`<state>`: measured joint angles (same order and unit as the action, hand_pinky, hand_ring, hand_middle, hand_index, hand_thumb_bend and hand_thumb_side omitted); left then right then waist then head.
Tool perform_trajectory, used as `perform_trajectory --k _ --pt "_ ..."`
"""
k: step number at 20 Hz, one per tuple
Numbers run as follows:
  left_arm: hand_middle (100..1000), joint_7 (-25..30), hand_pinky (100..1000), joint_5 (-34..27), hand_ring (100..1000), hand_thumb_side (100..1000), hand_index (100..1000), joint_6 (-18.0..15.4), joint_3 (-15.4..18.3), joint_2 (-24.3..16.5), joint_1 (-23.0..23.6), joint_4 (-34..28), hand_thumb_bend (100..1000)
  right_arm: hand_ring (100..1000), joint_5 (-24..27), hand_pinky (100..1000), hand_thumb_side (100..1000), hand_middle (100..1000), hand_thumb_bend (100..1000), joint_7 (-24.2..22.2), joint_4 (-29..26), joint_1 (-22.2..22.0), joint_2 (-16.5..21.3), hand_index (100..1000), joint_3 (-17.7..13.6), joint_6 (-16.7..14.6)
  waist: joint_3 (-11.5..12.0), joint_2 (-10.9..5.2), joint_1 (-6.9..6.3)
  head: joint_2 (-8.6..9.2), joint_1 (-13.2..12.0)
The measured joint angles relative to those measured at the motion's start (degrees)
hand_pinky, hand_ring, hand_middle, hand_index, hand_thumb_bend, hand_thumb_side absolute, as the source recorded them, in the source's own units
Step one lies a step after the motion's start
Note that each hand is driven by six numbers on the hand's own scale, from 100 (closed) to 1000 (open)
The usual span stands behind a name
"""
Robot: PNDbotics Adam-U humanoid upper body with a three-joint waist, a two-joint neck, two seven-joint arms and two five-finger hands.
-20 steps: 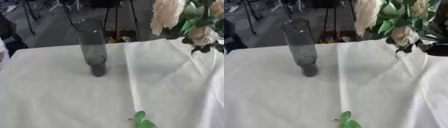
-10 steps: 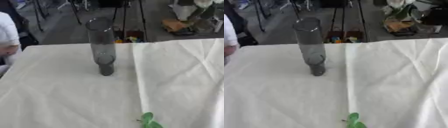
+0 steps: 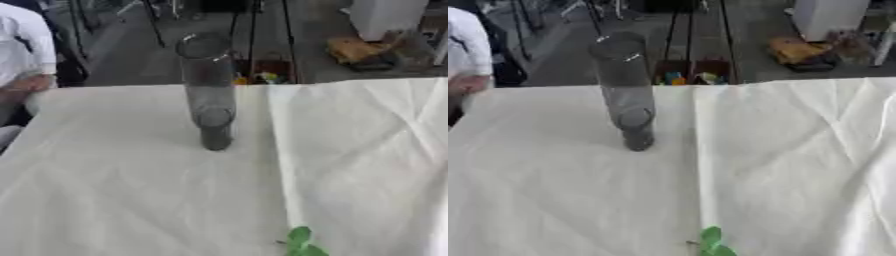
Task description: Arrange flowers into the vase.
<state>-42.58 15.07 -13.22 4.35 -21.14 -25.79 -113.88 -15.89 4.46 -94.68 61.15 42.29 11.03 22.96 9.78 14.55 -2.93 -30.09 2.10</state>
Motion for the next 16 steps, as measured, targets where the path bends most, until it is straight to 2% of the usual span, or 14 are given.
perform_trajectory --k 5,9,10,11,16 --pt "883 0.1 901 -0.1 1000 1000 970 -0.1 -0.3 0.0 -0.4 0.0 376 100 1.7 100 403 100 416 2.9 2.8 4.0 -4.6 100 0.2 -1.8 0.7 0.64 0.38 0.43 0.7" --pt "883 0.3 902 -0.4 1000 1000 970 -0.3 -0.6 0.5 -1.1 0.0 376 100 4.0 100 407 100 402 6.5 5.0 7.5 -8.7 100 -0.2 -4.6 1.7 1.51 0.75 1.28 1.3" --pt "883 0.3 902 -0.5 1000 1000 970 -0.3 -0.7 0.5 -1.3 0.0 352 100 4.7 100 402 100 470 7.4 5.5 8.2 -9.7 100 -0.4 -5.4 2.0 1.67 0.89 1.53 1.5" --pt "883 0.4 902 -0.5 1000 1000 970 -0.4 -0.8 0.5 -1.5 0.0 376 100 5.4 100 408 100 396 8.4 6.0 8.9 -10.6 100 -0.5 -6.2 2.3 1.8 0.98 1.68 1.6" --pt "883 0.6 902 -0.9 1000 1000 970 -0.6 -1.3 0.5 -2.2 0.0 375 100 8.5 100 413 100 376 12.6 8.9 11.9 -14.5 100 -1.4 -9.9 3.5 2.51 1.65 2.59 2.4"
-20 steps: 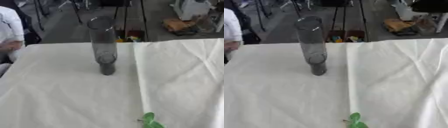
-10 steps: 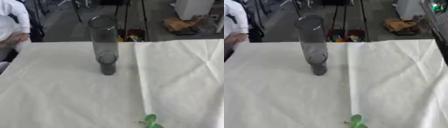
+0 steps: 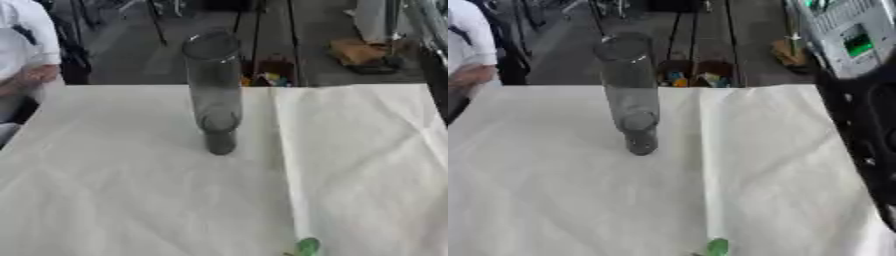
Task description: Arrange flowers into the vase.
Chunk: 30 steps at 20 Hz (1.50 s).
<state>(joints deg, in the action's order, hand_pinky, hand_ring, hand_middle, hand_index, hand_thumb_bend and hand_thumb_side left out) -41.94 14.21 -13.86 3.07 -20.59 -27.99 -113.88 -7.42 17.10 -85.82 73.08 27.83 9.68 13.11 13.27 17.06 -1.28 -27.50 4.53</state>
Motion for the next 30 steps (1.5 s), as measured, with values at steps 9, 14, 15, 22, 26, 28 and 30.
perform_trajectory --k 9,14,15,22,26,28,30 --pt "883 0.2 902 -0.5 1000 1000 970 -0.2 -0.4 0.4 -0.8 0.0 375 100 2.2 100 416 100 353 4.2 4.0 3.5 -3.6 100 -1.4 -6.3 1.4 1.26 0.56 1.39 1.4" --pt "883 0.3 902 -0.7 1000 1000 969 -0.2 -0.4 0.4 -0.9 0.0 375 100 2.7 100 415 100 344 5.5 5.6 5.1 -4.4 100 -2.0 -7.9 1.8 1.73 0.74 1.92 1.7" --pt "883 0.3 903 -0.7 1000 1000 969 -0.2 -0.6 0.4 -0.9 0.0 375 100 2.9 100 414 100 342 5.7 5.8 5.5 -4.5 100 -2.2 -8.2 2.0 1.82 0.76 1.95 1.7" --pt "883 0.6 903 -1.1 1000 1000 969 -0.2 -0.8 0.4 -1.4 0.0 375 100 4.7 100 413 100 335 7.4 7.2 7.4 -6.0 100 -3.1 -10.0 3.2 2.38 1.19 2.68 2.1" --pt "883 0.7 904 -1.1 1000 1000 970 -0.3 -0.8 0.4 -1.5 0.0 375 100 5.4 100 414 100 319 7.9 7.7 7.7 -6.3 100 -3.4 -10.3 3.4 2.46 1.25 2.92 2.2" --pt "883 0.8 904 -1.1 1000 1000 970 -0.4 -1.0 0.4 -1.9 0.0 376 100 6.2 100 414 100 317 8.4 8.1 8.7 -6.8 100 -3.8 -10.4 3.8 3.05 1.55 3.23 2.4" --pt "883 0.8 904 -1.2 1000 1000 970 -0.5 -1.1 0.4 -2.1 0.0 376 100 7.2 100 415 100 312 9.1 8.3 9.5 -7.2 100 -4.0 -10.8 4.1 3.32 1.87 3.7 2.4"
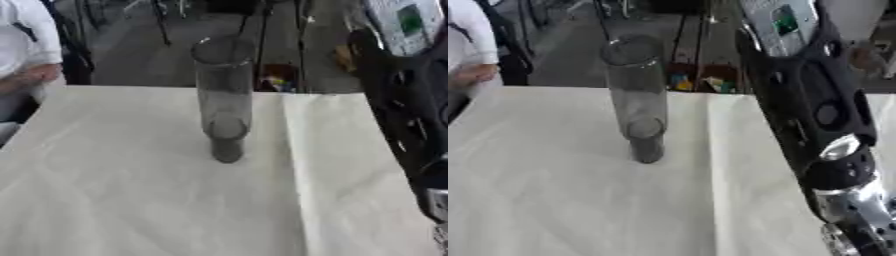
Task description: Arrange flowers into the vase.
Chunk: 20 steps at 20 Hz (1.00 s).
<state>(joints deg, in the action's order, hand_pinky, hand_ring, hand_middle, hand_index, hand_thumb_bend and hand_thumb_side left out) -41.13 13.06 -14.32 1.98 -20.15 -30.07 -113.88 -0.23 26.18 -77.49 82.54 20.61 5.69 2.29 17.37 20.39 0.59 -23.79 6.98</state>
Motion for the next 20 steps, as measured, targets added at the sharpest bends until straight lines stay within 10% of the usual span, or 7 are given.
perform_trajectory --k 20 --pt "883 0.8 905 -0.8 1000 1000 970 -0.7 -0.7 0.5 -2.2 0.0 378 100 3.8 100 421 100 295 0.9 1.3 2.7 -1.9 100 0.0 -4.8 3.5 1.15 1.35 3.88 3.1"
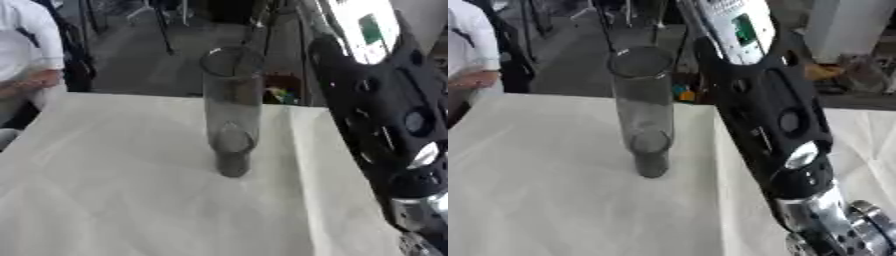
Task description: Arrange flowers into the vase.
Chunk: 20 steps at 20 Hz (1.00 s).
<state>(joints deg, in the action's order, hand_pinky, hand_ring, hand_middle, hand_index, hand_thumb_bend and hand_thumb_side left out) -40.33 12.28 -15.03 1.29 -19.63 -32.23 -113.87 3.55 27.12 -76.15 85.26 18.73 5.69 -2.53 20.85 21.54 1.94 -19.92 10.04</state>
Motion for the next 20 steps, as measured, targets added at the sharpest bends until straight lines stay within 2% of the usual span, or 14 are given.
perform_trajectory --k 8,14,20 --pt "883 0.0 905 -0.2 1000 1000 970 0.0 0.0 0.0 0.0 0.0 378 100 -0.6 100 419 100 297 -0.2 2.2 0.0 0.4 100 0.0 -0.3 -0.1 0.51 0.36 0.43 0.1" --pt "884 0.0 906 -0.2 1000 1000 970 0.1 0.0 0.0 0.0 0.0 377 100 3.3 100 418 100 293 -0.4 1.2 -2.1 6.0 100 0.1 0.7 -0.1 1.09 0.65 0.83 -0.2" --pt "884 -0.1 906 -0.2 1000 1000 970 0.0 0.0 0.0 -0.1 0.0 377 100 7.0 100 415 100 292 0.0 0.0 -2.6 7.5 100 0.4 1.2 0.0 1.85 0.66 1.18 -0.4"
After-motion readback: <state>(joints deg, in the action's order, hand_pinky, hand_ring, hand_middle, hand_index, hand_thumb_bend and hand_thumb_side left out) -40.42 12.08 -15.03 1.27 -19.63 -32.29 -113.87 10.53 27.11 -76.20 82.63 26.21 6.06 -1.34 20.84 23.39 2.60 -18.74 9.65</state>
